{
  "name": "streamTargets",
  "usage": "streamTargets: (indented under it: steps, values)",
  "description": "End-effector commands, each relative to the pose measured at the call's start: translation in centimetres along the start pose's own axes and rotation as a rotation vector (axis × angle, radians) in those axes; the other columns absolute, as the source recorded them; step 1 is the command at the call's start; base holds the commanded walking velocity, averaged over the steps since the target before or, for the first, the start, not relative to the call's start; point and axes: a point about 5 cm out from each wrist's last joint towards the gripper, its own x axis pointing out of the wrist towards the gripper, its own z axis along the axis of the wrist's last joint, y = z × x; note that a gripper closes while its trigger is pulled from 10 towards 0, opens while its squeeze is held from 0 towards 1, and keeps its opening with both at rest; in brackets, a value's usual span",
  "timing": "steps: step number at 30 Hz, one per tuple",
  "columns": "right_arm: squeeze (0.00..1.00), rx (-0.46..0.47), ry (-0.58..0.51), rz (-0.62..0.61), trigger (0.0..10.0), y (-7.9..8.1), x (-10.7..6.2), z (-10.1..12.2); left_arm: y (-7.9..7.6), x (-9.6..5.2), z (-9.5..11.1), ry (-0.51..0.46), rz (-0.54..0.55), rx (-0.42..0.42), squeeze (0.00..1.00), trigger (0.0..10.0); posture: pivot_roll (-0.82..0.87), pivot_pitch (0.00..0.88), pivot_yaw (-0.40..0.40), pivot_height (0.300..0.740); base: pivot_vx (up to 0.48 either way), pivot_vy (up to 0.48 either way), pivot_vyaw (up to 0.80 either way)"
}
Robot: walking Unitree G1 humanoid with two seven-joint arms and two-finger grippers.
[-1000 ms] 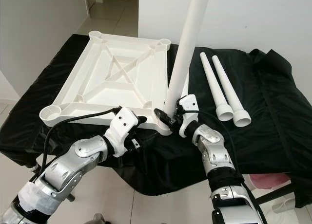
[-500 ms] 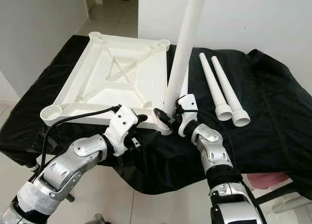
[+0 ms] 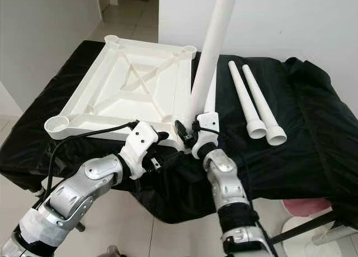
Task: Building children table
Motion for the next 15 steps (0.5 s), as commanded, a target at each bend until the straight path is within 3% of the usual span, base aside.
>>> streamTargets:
  steps: [1, 7, 15]
  values:
    - [0.0, 0.054, 0.056, -0.1, 10.0, -0.5, -0.8, -1.5, -0.5, 0.0, -0.1, 0.005, -0.08, -0.008, 0.0, 10.0, 0.04, 0.05, -0.068, 0.74, 0.0, 0.0, 0.0]
    - [0.0, 0.066, 0.008, -0.251, 10.0, 0.9, -0.6, -0.5, -0.5, 0.0, -0.1, 0.003, -0.078, -0.01, 0.0, 10.0, 0.04, 0.05, -0.072, 0.74, 0.0, 0.0, 0.0]
    - [0.0, 0.046, 0.001, -0.262, 10.0, 0.9, -0.2, 0.0, -0.5, 0.2, 0.0, -0.002, -0.079, -0.011, 0.0, 10.0, 0.04, 0.049, -0.076, 0.74, 0.0, 0.0, 0.0]
